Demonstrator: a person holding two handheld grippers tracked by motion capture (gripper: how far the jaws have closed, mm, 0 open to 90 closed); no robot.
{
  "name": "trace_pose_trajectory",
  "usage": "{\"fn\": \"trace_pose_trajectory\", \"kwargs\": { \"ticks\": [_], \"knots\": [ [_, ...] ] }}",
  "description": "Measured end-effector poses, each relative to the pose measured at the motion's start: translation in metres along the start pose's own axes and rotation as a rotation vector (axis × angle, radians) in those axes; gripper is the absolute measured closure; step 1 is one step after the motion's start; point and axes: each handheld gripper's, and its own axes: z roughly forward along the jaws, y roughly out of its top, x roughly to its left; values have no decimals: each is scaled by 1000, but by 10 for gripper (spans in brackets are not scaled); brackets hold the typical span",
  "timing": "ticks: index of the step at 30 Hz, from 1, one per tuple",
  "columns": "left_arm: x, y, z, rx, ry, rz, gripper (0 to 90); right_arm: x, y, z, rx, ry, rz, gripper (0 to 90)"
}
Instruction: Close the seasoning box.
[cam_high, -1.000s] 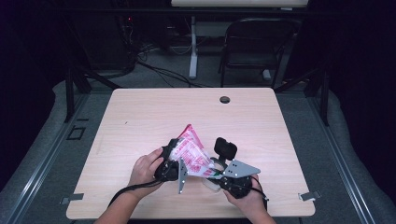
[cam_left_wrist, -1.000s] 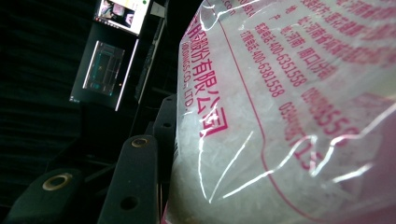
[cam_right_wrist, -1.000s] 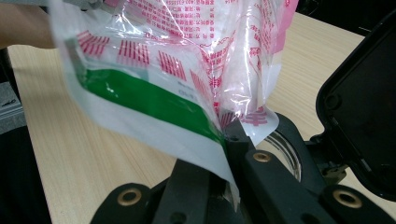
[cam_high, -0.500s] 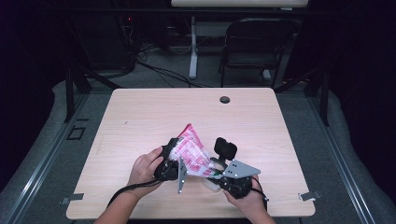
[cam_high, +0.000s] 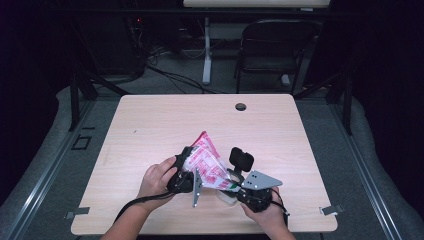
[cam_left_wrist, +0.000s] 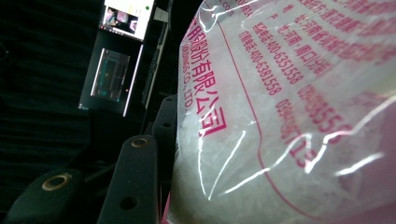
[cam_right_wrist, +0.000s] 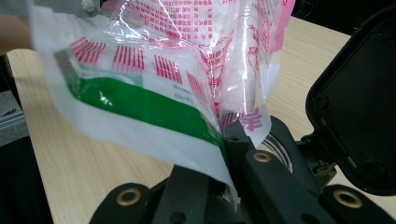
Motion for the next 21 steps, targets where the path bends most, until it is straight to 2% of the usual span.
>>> {"fn": "trace_pose_trajectory", "kwargs": {
  "ticks": [12,21],
  "knots": [
    [2,-2,-2,-9,16,23,631,2,-2,0,7,-2,4,845],
    [2,-3,-2,-2,35,40,631,4,-3,-5,11,-18,-20,805]
  ]
}}
